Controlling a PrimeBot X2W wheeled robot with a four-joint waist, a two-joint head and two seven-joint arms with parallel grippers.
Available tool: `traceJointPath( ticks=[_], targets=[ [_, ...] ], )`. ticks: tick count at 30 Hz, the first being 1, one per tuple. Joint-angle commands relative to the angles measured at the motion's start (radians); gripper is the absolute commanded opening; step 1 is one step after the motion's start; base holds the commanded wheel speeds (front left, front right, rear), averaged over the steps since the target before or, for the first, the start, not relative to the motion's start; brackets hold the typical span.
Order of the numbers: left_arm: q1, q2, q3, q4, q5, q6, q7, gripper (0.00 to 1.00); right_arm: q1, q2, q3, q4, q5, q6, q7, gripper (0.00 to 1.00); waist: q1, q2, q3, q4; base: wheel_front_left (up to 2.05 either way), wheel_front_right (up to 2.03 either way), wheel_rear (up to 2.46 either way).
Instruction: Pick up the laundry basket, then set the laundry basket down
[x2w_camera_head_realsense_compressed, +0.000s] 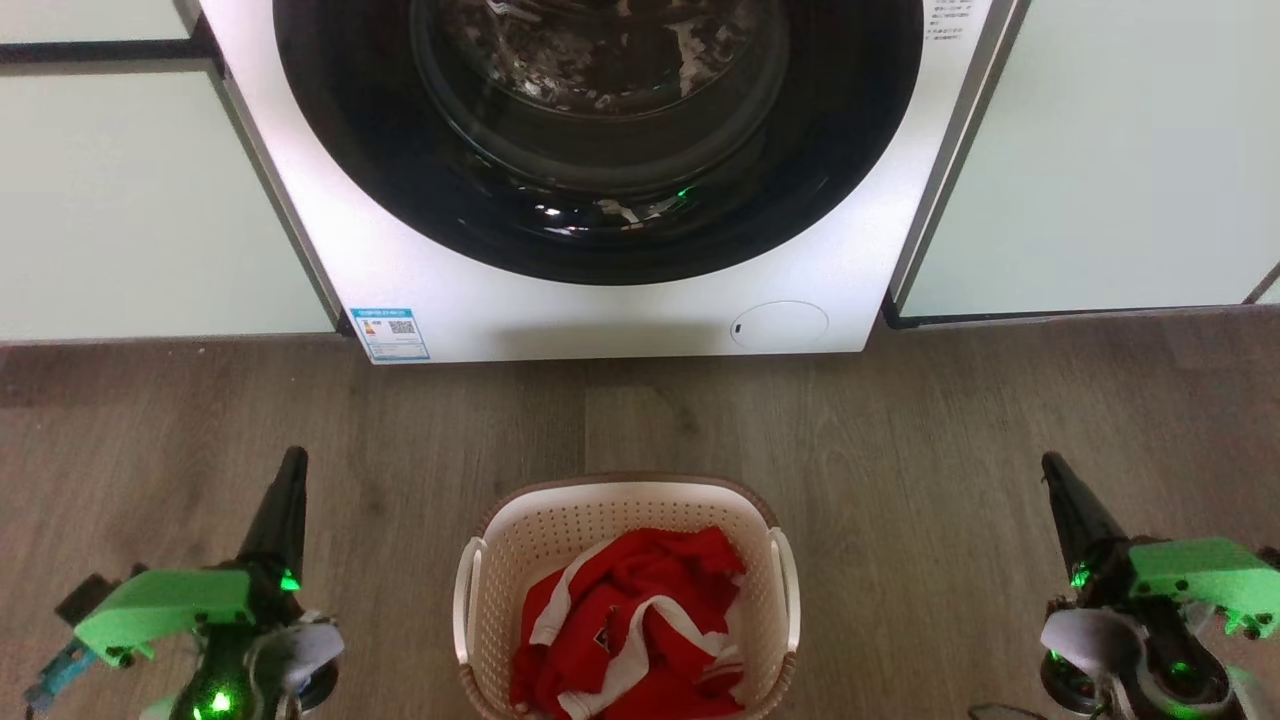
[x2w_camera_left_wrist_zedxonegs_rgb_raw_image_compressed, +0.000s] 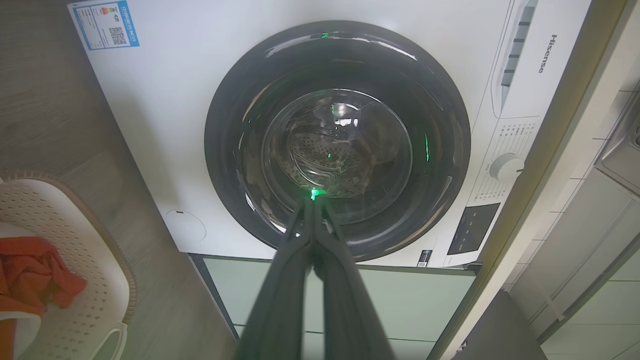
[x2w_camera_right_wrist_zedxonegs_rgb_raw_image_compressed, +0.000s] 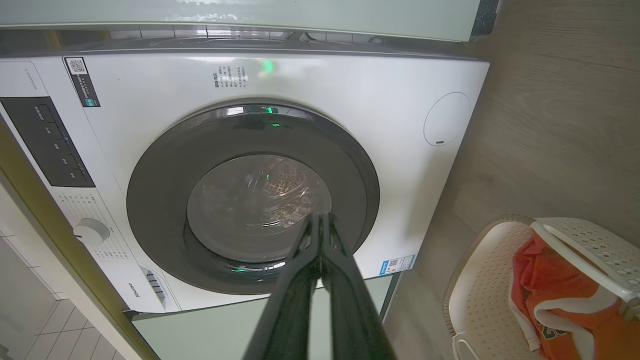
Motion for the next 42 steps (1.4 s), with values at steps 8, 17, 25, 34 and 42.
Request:
traceJointPath(
  ticks=[8, 17, 25, 34, 42],
  targets=[
    [-0.058, 0.007, 0.044, -0.029, 0.003, -0.007, 0.010, 0.00, -0.047, -0.009, 0.013, -0.031, -0.004, 0.005, 0.011, 0.00, 0.0000, -0.0001, 0.000, 0.000, 0.00, 0.00, 0.00],
    [-0.058, 0.006, 0.046, -0.029, 0.005, -0.007, 0.011, 0.00, -0.047, -0.008, 0.011, -0.031, -0.006, 0.005, 0.012, 0.00, 0.0000, -0.0001, 0.000, 0.000, 0.00, 0.00, 0.00],
    [-0.058, 0.005, 0.048, -0.029, 0.007, -0.007, 0.013, 0.00, -0.047, -0.006, 0.009, -0.031, -0.007, 0.005, 0.014, 0.00, 0.0000, -0.0001, 0.000, 0.000, 0.00, 0.00, 0.00],
    [-0.058, 0.003, 0.050, -0.029, 0.008, -0.007, 0.014, 0.00, -0.047, -0.005, 0.007, -0.031, -0.009, 0.005, 0.015, 0.00, 0.0000, -0.0001, 0.000, 0.000, 0.00, 0.00, 0.00],
    [-0.058, 0.002, 0.052, -0.029, 0.009, -0.007, 0.015, 0.00, -0.047, -0.004, 0.006, -0.031, -0.010, 0.005, 0.017, 0.00, 0.0000, -0.0001, 0.000, 0.000, 0.00, 0.00, 0.00]
  ],
)
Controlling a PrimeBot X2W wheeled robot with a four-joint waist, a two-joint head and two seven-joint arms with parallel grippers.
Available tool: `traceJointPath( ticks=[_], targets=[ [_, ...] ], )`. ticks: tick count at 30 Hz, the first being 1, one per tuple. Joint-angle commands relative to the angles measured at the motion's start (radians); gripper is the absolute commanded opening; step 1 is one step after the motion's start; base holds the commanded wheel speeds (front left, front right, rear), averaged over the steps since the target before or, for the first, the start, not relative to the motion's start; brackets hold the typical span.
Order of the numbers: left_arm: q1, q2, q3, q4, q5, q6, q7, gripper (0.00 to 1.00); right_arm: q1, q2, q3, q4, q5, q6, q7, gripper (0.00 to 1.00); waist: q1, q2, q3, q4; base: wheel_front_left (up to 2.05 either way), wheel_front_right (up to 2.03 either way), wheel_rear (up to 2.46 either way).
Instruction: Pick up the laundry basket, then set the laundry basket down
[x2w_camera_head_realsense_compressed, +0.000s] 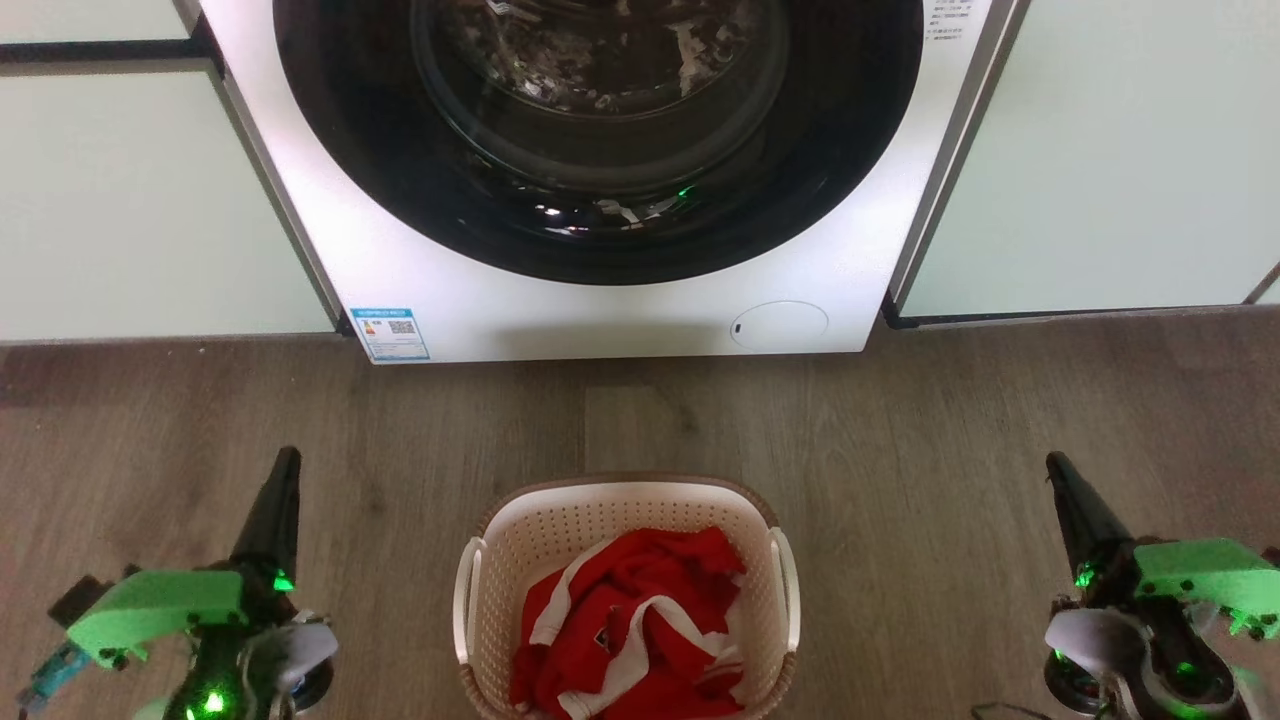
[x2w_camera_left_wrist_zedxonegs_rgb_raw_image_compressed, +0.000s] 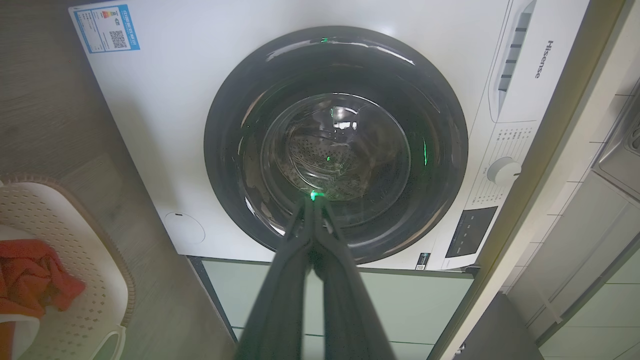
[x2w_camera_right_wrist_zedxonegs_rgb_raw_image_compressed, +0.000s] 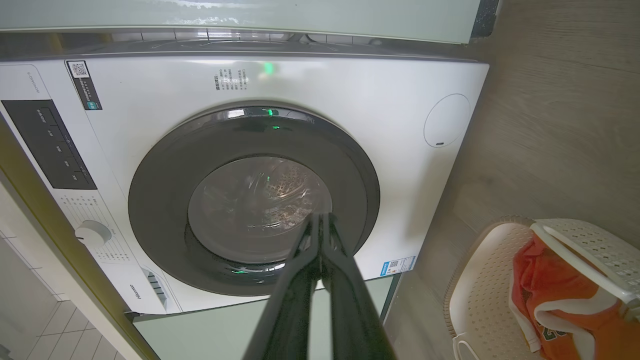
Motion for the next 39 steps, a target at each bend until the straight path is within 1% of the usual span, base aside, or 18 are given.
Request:
traceJointPath(
  ticks=[1, 39],
  targets=[
    [-0.058, 0.005, 0.033, -0.029, 0.008, -0.007, 0.007, 0.00, -0.047, -0.005, 0.018, -0.031, -0.009, 0.005, 0.008, 0.00, 0.0000, 0.0000, 0.000, 0.000, 0.00, 0.00, 0.00],
    [-0.059, 0.001, 0.039, -0.029, 0.012, -0.007, 0.011, 0.00, -0.048, -0.001, 0.012, -0.031, -0.013, 0.005, 0.012, 0.00, 0.0000, 0.0000, 0.000, 0.000, 0.00, 0.00, 0.00]
  ],
)
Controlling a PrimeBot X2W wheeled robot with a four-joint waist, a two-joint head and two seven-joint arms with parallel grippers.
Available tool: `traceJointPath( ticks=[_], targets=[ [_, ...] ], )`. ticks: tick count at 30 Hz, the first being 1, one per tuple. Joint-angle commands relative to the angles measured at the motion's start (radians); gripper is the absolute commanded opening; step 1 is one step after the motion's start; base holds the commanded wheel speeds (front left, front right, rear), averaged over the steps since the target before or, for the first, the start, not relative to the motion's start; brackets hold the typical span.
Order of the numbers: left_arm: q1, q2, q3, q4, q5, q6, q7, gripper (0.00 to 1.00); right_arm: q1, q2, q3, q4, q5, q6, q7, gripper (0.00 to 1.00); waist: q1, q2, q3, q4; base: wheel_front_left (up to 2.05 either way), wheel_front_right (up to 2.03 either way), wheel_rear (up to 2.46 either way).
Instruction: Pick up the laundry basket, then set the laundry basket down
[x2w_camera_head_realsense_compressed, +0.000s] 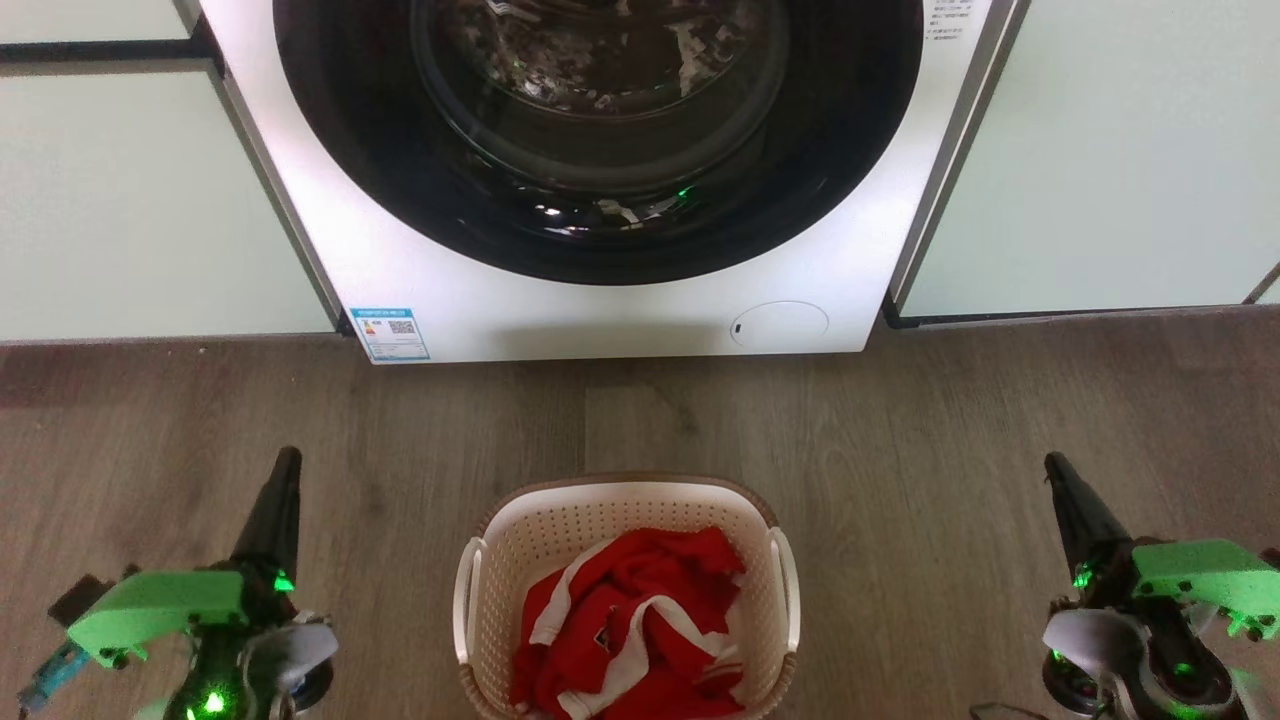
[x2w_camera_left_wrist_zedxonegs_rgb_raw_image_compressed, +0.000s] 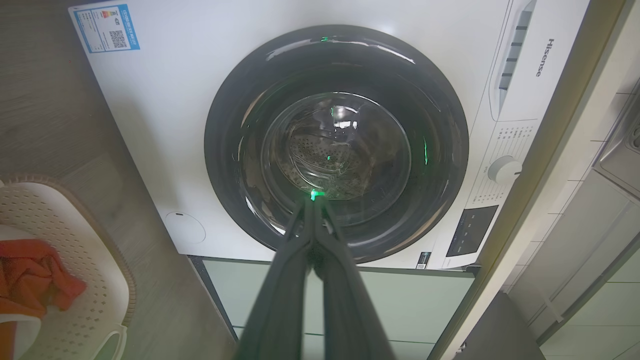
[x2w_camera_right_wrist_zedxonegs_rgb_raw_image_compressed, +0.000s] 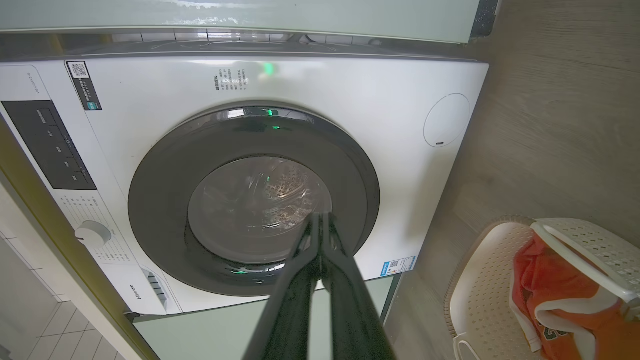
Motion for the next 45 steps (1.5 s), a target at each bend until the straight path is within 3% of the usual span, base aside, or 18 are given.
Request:
traceJointPath(
  ticks=[1, 45],
  targets=[
    [-0.059, 0.004, 0.034, -0.029, 0.006, -0.007, 0.006, 0.00, -0.048, -0.009, 0.018, -0.031, -0.006, 0.005, 0.011, 0.00, 0.0000, 0.0000, 0.000, 0.000, 0.00, 0.00, 0.00],
    [-0.059, 0.002, 0.038, -0.029, 0.009, -0.007, 0.009, 0.00, -0.048, -0.006, 0.014, -0.031, -0.009, 0.005, 0.014, 0.00, 0.0000, 0.0000, 0.000, 0.000, 0.00, 0.00, 0.00]
  ],
)
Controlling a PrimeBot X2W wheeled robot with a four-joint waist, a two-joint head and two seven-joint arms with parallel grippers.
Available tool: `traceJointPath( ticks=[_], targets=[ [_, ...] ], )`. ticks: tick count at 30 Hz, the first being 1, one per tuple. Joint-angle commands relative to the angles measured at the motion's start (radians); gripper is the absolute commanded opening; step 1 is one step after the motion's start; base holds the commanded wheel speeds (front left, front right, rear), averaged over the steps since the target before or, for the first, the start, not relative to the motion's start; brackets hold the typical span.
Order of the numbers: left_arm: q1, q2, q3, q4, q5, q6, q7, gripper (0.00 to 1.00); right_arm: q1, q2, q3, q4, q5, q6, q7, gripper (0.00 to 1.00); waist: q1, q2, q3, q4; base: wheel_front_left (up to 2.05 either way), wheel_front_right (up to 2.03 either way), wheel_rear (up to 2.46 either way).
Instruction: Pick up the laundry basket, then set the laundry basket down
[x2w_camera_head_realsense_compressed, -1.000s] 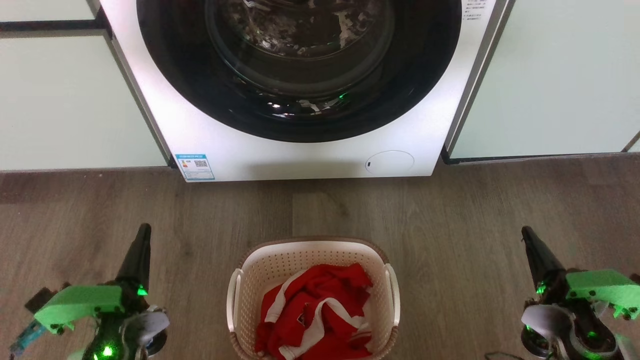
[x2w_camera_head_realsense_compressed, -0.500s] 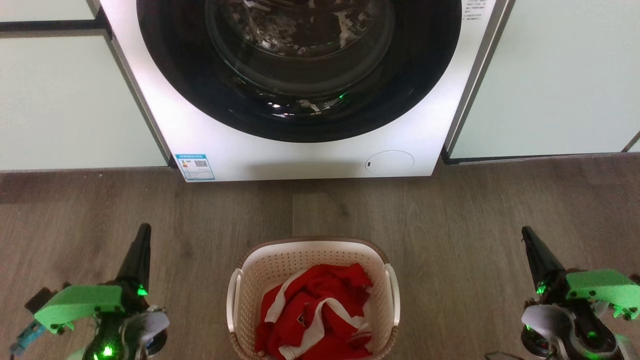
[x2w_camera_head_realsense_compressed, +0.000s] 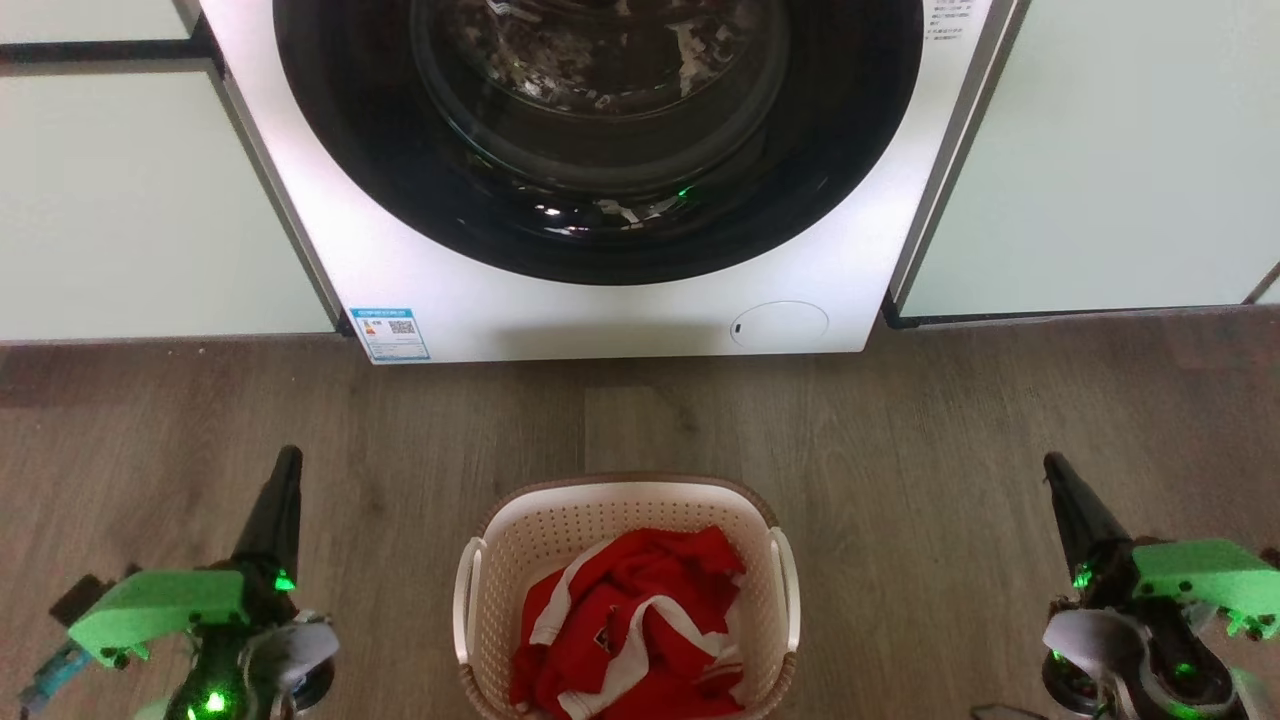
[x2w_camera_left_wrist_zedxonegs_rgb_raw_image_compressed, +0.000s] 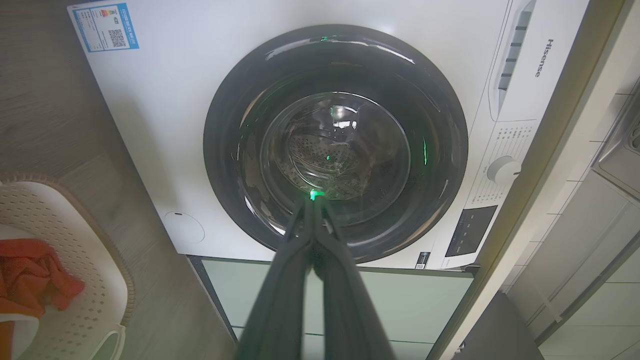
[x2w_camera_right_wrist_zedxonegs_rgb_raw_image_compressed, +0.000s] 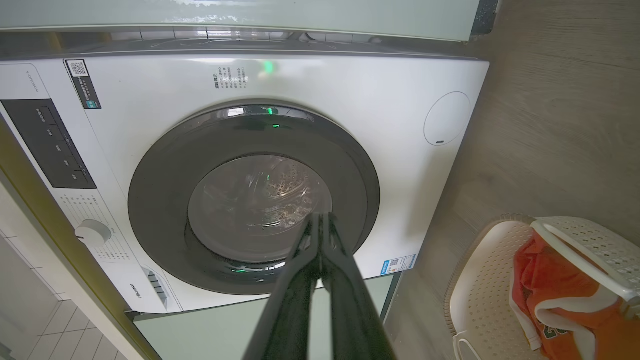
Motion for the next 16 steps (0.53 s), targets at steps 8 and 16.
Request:
traceJointPath(
  ticks=[8, 16],
  targets=[
    [-0.058, 0.005, 0.036, -0.029, 0.009, -0.007, 0.006, 0.00, -0.048, -0.007, 0.016, -0.031, -0.009, 0.005, 0.007, 0.00, 0.0000, 0.0000, 0.000, 0.000, 0.00, 0.00, 0.00],
    [-0.058, 0.005, 0.036, -0.029, 0.009, -0.007, 0.006, 0.00, -0.048, -0.007, 0.016, -0.031, -0.009, 0.005, 0.007, 0.00, 0.0000, 0.0000, 0.000, 0.000, 0.00, 0.00, 0.00]
  ],
)
